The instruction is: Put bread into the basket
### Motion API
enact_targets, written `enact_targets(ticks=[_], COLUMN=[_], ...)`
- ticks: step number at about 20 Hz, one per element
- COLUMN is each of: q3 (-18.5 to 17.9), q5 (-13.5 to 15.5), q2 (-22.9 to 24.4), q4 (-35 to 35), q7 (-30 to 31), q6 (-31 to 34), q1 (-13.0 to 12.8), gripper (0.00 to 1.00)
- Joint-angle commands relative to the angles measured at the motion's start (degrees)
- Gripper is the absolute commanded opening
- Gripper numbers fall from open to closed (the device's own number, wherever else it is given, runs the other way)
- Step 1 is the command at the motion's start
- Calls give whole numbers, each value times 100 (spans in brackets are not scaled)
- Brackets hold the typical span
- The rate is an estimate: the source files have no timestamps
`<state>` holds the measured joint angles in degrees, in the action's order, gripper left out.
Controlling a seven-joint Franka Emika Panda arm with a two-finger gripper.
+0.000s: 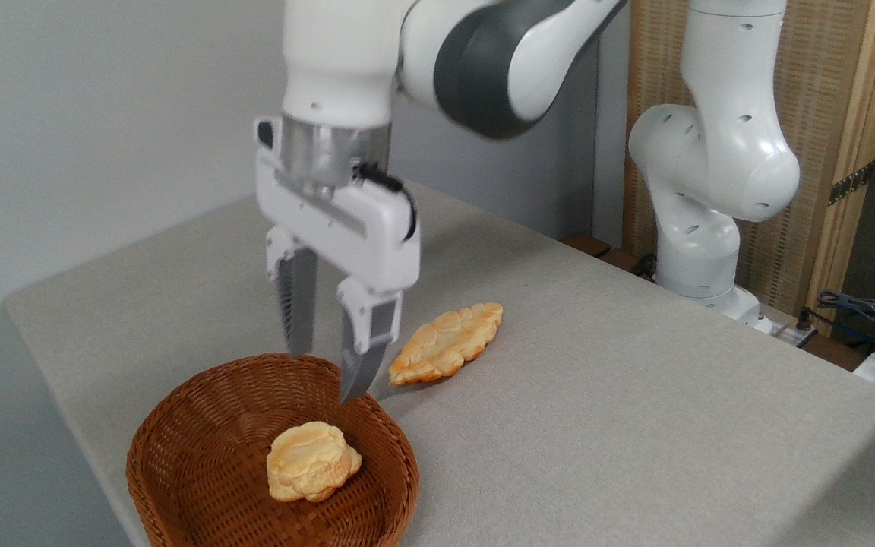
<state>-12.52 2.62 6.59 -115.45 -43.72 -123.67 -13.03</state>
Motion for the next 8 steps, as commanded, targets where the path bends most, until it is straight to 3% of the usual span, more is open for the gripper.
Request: enact_targets(ticks=[1,8], q3=[-31,-49], q5=[55,10], q2=[334,308], q4=[-30,-30], q7=[57,-5], q6=[772,1047], q1=[-16,-16], gripper=[100,100])
